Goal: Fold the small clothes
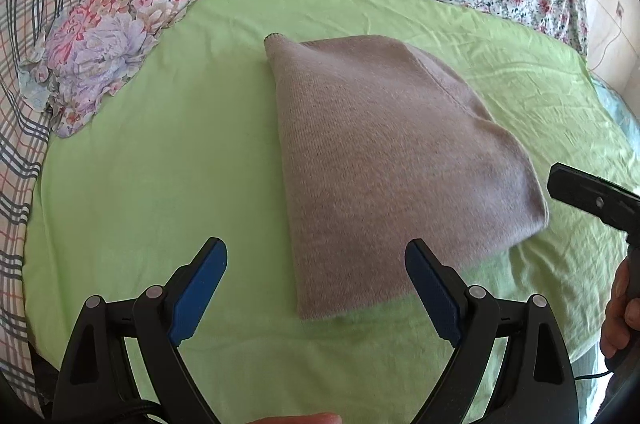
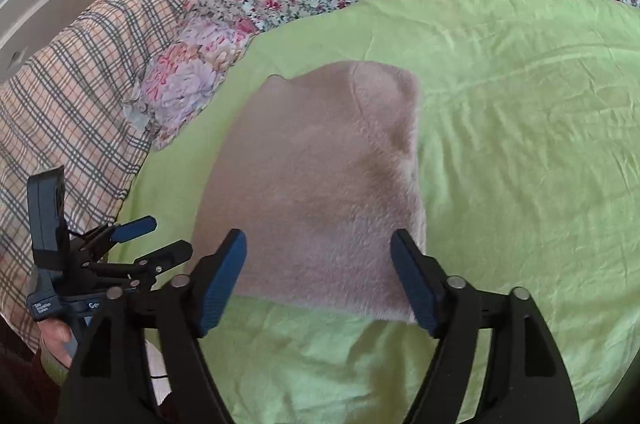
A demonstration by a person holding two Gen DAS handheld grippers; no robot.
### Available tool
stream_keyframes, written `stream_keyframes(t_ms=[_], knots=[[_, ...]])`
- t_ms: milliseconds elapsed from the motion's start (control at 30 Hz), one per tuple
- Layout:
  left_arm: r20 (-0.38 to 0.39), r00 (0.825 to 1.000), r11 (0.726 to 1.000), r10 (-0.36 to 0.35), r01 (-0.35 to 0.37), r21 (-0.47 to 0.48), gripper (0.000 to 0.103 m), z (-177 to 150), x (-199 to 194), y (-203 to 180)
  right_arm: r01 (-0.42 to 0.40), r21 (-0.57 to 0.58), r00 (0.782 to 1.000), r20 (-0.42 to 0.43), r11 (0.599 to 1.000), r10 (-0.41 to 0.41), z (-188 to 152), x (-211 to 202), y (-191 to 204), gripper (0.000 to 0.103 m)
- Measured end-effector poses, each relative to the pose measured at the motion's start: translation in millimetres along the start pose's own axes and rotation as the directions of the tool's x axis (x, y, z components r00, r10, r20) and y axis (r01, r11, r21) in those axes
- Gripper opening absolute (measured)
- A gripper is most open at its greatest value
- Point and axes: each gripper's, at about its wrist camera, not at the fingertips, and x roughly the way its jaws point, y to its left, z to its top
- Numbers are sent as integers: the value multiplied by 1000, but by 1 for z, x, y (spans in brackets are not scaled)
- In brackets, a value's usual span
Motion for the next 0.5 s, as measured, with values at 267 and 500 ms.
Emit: stream_keyframes(t_ms=[267,500], knots=[[2,1000,1000,6,-6,-4,92,-10,-9,3,13,-34,1000,-17,999,-14,-11,-1,13,82],[12,1000,1000,15,-15,3,93,-16,-18,3,26,-59,999,-20,998,-27,-20,-5,19,87]])
